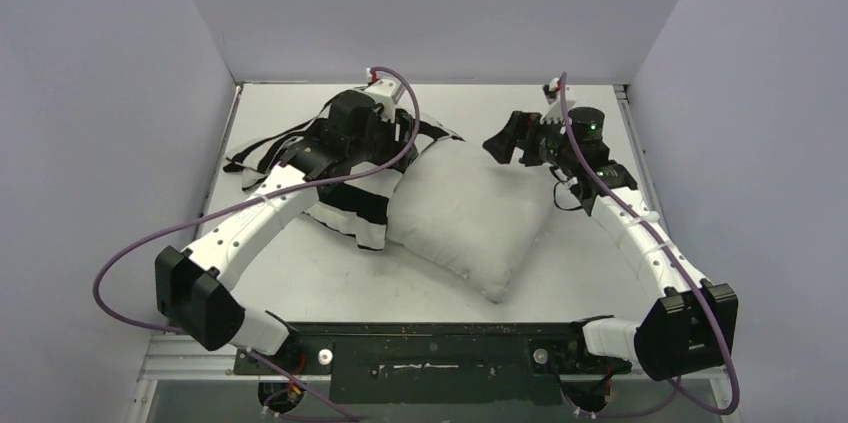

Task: Put the pillow into the pillowcase
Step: Stuff the pillow into the pillowcase.

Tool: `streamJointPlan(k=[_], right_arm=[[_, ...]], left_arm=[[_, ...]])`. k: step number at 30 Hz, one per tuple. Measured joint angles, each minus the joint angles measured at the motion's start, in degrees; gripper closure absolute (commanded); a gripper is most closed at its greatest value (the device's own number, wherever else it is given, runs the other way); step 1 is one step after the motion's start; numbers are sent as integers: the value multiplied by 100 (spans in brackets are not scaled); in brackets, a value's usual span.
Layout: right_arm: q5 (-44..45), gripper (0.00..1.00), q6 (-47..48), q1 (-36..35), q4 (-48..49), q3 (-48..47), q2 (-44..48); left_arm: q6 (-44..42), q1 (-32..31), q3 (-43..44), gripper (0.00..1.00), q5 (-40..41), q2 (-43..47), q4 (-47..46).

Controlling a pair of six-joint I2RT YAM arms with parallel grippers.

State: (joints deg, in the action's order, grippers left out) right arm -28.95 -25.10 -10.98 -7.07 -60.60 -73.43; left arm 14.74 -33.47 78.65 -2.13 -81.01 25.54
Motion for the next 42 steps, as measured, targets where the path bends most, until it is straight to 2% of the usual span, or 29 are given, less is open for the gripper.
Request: streamJointPlan(k=[5, 7, 9, 11, 12, 16, 18, 20, 24, 28, 31, 34, 36, 38, 42], right_arm=[[-7, 5, 938, -584, -640, 365, 273], [2, 7, 1091, -804, -656, 560, 275], [9, 9, 1147, -966, -562, 903, 273], [61, 12, 1115, -1014, -337, 1211, 275], [85, 14, 1073, -1021, -142, 1384, 284], [223, 22, 710, -1056, 796, 2004, 507], [348, 32, 413, -1093, 1462, 2413, 691], [487, 37, 118, -1137, 2124, 2815, 809], [717, 37, -343, -1176, 2900, 3191, 826], [994, 38, -693, -1283, 3373, 3195, 713], [1169, 38, -872, -1351, 3615, 3195, 531], [1377, 36, -914, -1340, 3694, 3189, 358], [1401, 34, -925, -1349, 3694, 3154, 339], [1399, 32, -918, -1362, 3609, 3053, 363], [1388, 30, -907, -1416, 3182, 2874, 662]], left_arm=[[-177, -153, -66, 41, 372, -603, -149], [-219, -205, -129, 46, 433, -754, -321], [-262, -247, -146, 67, 479, -903, -461], [-308, -282, -144, 94, 511, -1058, -619], [-326, -299, -136, 100, 525, -1123, -667], [-321, -439, 74, 100, 553, -1419, -693], [-179, -599, 260, 100, 557, -1436, -691], [79, -855, 415, 100, 501, -1364, -883], [535, -1322, 334, 100, 391, -1056, -1314], [1200, -1436, -702, 100, 160, -726, -2396], [1488, -1432, -1023, 99, 52, -984, -2610], [1449, -1338, -887, 72, 87, -1237, -2409], [1290, -1285, -516, 58, 114, -1316, -1947], [1097, -1283, -7, 51, 238, -1325, -1368], [789, -1335, 555, 48, 640, -960, -474]])
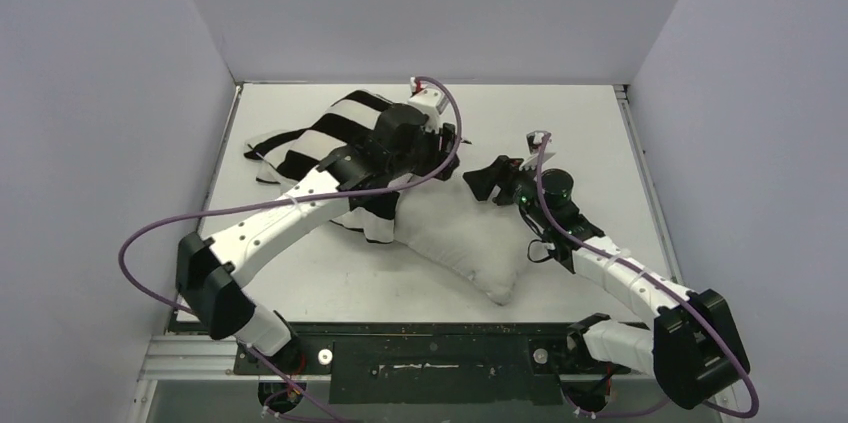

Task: Put the pillow into the pillowcase
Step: Stuff the pillow into the pillowcase.

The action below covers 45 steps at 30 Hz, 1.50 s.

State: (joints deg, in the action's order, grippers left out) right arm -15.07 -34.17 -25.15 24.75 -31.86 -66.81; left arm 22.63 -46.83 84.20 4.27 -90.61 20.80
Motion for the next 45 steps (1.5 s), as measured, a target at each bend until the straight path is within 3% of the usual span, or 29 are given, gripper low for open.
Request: streamJointPlan(k=[4, 9, 14, 16, 19, 20, 25, 28, 32, 33, 34, 39, 45], right_arm=[[-66, 29, -22, -13, -378, -92, 391], [-570, 18, 461, -76, -863, -363, 466], [-833, 5, 1593, -428, -1670, -780, 553], [-791, 1, 2070, -708, -1932, -870, 682], [-433, 0, 2977, -1366, -2190, -933, 855], [-284, 0, 3268, -1574, -2236, -933, 863], [369, 0, 4358, -2343, -2227, -925, 389], [876, 16, 4793, -2638, -2090, -925, -308], [1366, 83, 5036, -2763, -1663, -994, -1010], [1471, 95, 5010, -2758, -1532, -1047, -1123], [1545, 100, 4929, -2739, -1375, -1099, -1213], [1707, 100, 4039, -2516, -719, -1298, -1488], [1510, 100, 2308, -2055, -33, -1357, -1740]], left_arm=[[-81, -66, -435, 51, 348, 992, 621], [79, -138, -1674, 51, 616, 2275, 999], [297, -184, -2811, 47, 861, 2424, 883], [337, -184, -3189, 55, 1001, 2398, 765], [382, -184, -3399, 93, 1241, 2288, 566], [387, -184, -3403, 100, 1314, 2253, 509], [358, -184, -3427, 100, 1478, 2470, 273], [334, -184, -3432, 100, 1434, 2861, 234], [210, -153, -3211, 100, 1001, 3333, 260], [168, -138, -3064, 100, 866, 3386, 295], [144, -120, -2918, 100, 752, 3403, 323], [85, -33, -2339, 100, 13, 3442, 225], [885, -42, -4299, 100, -879, 3554, -835]])
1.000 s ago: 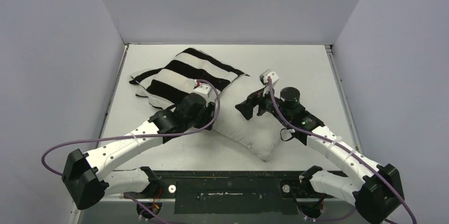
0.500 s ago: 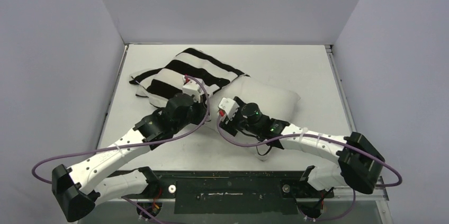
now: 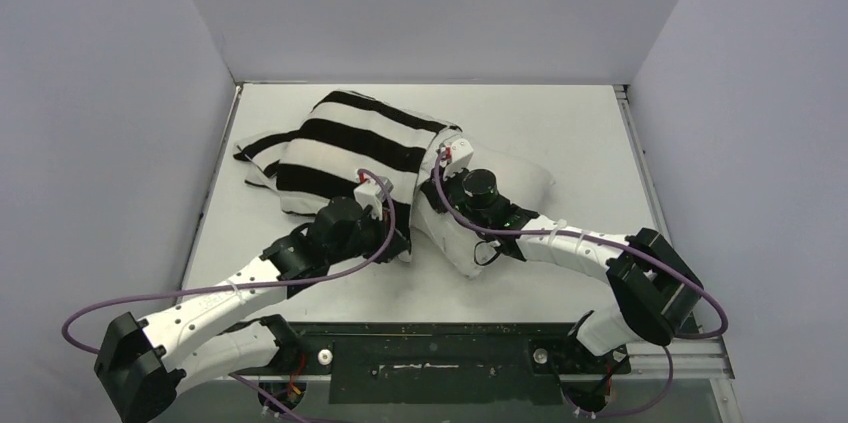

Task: Put the pillow into the pillowcase
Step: Stuff the pillow into the pillowcase.

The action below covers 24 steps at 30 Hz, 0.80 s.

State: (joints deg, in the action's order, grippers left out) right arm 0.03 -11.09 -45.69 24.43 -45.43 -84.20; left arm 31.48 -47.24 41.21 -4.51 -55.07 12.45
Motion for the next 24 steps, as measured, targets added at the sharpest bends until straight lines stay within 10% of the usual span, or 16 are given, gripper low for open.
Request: streamJointPlan(k=[6, 11, 16, 24], right_arm=[[-289, 95, -831, 101, 168, 125, 0], [-518, 44, -1397, 273, 271, 229, 111], [-964, 18, -2118, 568, 275, 372, 979], [-1388, 14, -3180, 935, 269, -219, 1325]], left_arm=[[413, -72, -457, 97, -33, 151, 109], [400, -120, 87, 57, 63, 205, 319], [361, -162, 592, 46, 332, 286, 828], [-304, 1447, 2256, 44, 516, -138, 1316]])
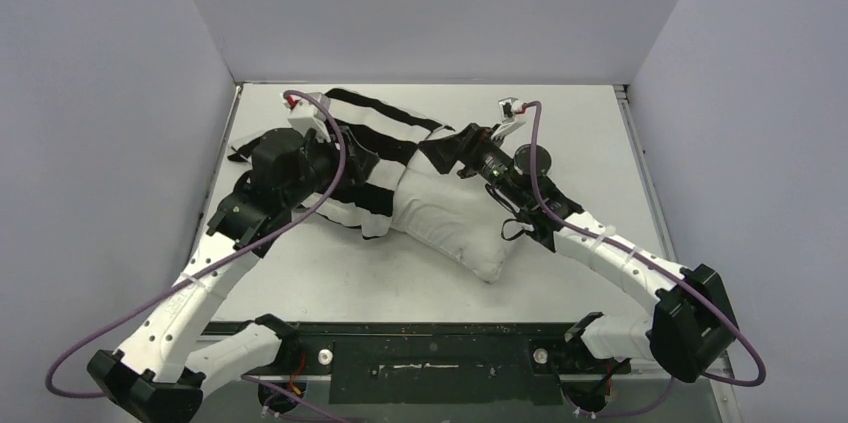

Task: Put the pillow into the pillowcase
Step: Stuff the pillow into the pillowcase.

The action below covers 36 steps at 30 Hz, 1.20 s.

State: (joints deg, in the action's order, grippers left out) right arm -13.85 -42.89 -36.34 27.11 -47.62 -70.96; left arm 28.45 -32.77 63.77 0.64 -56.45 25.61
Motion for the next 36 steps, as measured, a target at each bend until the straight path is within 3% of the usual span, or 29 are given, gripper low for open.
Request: streamJointPlan(k=[5, 9, 17, 21, 23, 24, 25, 29, 36], right_arm=[[-52, 14, -835, 153, 20, -321, -629], [-201, 14, -1386, 216, 118, -616, -1440], [-424, 17, -2321, 205, 535, -1390, -3027], [-623, 44, -2570, 201, 1196, -1818, -3563], [-752, 71, -2704, 203, 1687, -1849, -3748], [-798, 90, -2763, 219, 1923, -1797, -3788], [-852, 100, -2800, 236, 2107, -1705, -3799], [-984, 100, -2750, 367, 2280, -1244, -3534], [-693, 100, -1733, 640, 1182, -149, -2000]], left_arm=[[-109, 1233, -109, 43, -835, -450, -216], [-149, 1875, -348, 44, -1303, -835, -297], [-170, 2352, -765, 44, -1749, -1182, -802], [-164, 2437, -957, 44, -1823, -1364, -1093], [-164, 2470, -1036, 44, -1845, -1482, -1191], [-164, 2476, -1064, 44, -1849, -1539, -1228], [-162, 2476, -1078, 44, -1849, -1582, -1246], [-131, 2476, -1167, 45, -1871, -1659, -1425], [15, 2448, -1613, 44, -2205, -1751, -1974]])
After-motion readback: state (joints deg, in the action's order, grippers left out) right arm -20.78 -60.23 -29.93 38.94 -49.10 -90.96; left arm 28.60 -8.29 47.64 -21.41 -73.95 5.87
